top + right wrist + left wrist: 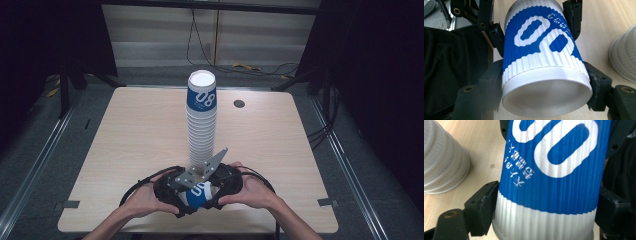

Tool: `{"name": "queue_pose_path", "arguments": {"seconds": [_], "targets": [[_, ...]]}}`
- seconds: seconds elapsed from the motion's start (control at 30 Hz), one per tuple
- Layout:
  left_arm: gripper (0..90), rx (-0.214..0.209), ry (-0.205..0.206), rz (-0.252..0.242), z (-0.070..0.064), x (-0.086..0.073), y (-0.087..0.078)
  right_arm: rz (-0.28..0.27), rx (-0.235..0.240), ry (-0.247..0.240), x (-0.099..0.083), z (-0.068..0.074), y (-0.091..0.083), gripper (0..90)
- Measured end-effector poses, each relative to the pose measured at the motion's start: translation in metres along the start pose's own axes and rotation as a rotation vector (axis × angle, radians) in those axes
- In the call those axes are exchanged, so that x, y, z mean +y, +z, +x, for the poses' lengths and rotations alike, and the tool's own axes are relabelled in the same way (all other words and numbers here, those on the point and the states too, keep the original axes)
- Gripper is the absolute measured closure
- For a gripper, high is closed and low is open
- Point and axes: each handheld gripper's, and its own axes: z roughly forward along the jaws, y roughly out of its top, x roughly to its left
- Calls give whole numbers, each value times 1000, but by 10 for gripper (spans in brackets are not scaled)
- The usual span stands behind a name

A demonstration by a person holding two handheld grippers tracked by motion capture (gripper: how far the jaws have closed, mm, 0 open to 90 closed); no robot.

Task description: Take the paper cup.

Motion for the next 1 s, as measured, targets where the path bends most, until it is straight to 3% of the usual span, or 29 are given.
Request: {"name": "queue_pose_path", "arguments": {"seconds": [0.27,0.43,0.63,1.0], "targets": [[165,3,9,-8,0,0,-2,8,1,-3,-2,0,0,298],[156,13,-23,-44,0,0,-8,-9,-17,9,-2,0,-6,298],[162,27,-2,-78,-2,0,-7,-11,-10,16,-7,-1,-10,298],[167,10,-19,-139,2,-3,-14,1,-25,18,-10,-1,-12,297]]}}
